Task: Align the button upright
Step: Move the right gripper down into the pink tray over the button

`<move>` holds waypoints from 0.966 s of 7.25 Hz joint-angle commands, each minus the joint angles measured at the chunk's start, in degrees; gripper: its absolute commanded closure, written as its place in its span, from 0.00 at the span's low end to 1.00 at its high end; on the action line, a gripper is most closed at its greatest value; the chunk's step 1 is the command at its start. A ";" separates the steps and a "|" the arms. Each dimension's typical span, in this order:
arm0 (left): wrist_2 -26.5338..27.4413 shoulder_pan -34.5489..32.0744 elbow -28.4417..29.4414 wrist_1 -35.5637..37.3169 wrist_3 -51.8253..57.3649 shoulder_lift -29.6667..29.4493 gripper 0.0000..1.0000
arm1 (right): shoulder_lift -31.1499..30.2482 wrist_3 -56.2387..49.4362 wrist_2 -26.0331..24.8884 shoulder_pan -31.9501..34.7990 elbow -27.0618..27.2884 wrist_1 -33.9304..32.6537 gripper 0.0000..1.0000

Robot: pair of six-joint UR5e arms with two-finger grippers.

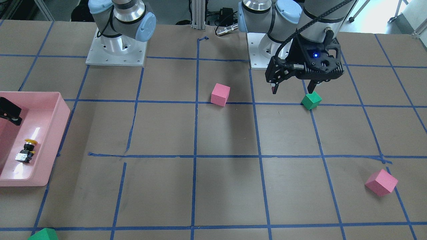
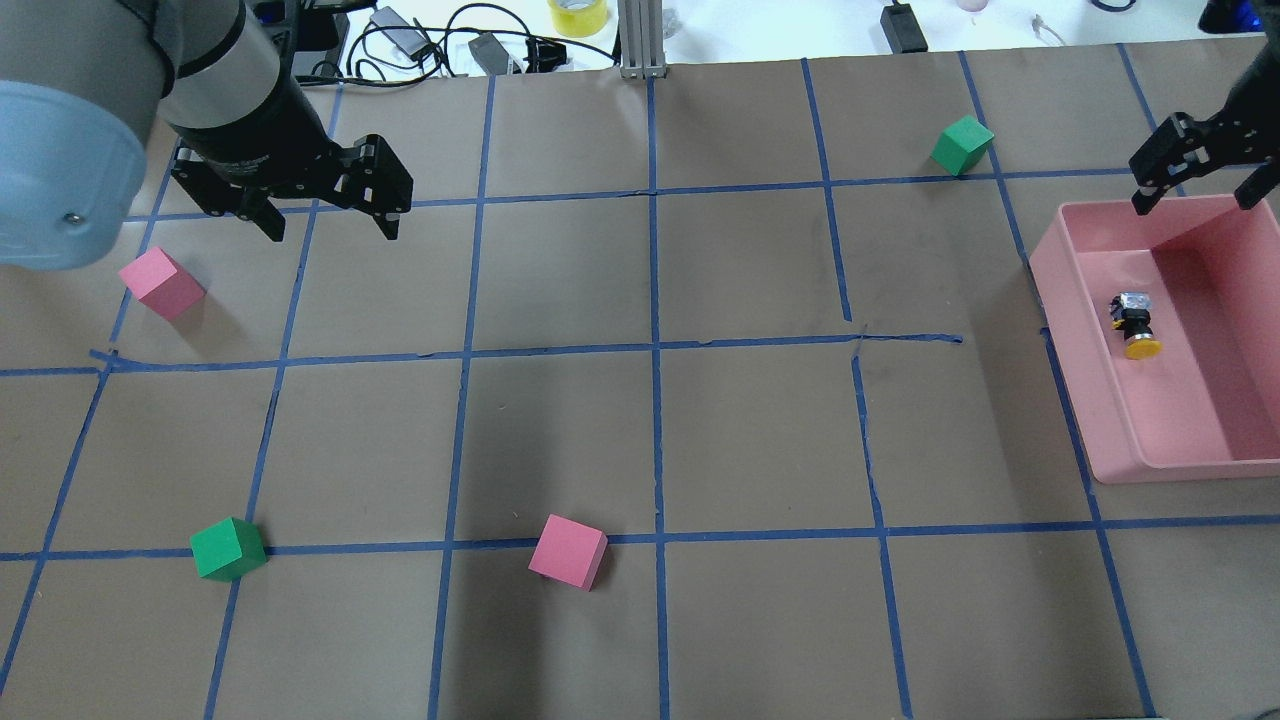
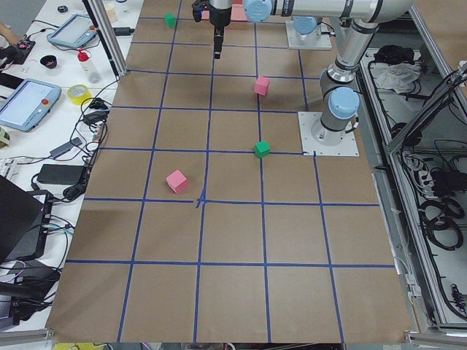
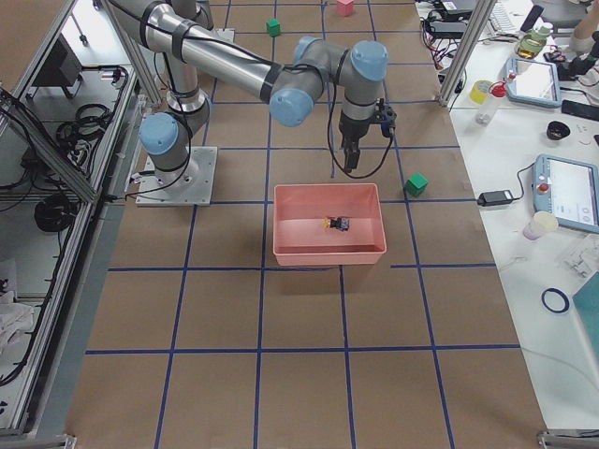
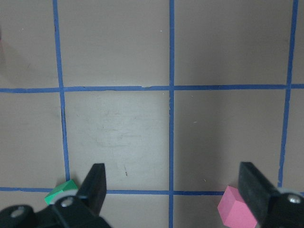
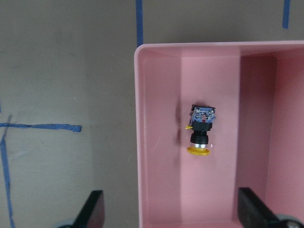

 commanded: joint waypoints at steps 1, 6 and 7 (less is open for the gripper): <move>0.00 0.02 0.03 0.00 -0.02 0.00 0.00 | 3.14 -4.67 0.13 -4.53 7.52 -13.04 0.00; 0.00 0.02 -0.06 0.00 0.07 0.00 0.00 | 10.95 -4.68 -0.21 -5.43 10.89 -18.26 0.00; 0.09 0.02 0.03 0.00 0.07 0.00 0.00 | 11.14 -4.76 -1.00 -5.43 10.98 -18.26 0.00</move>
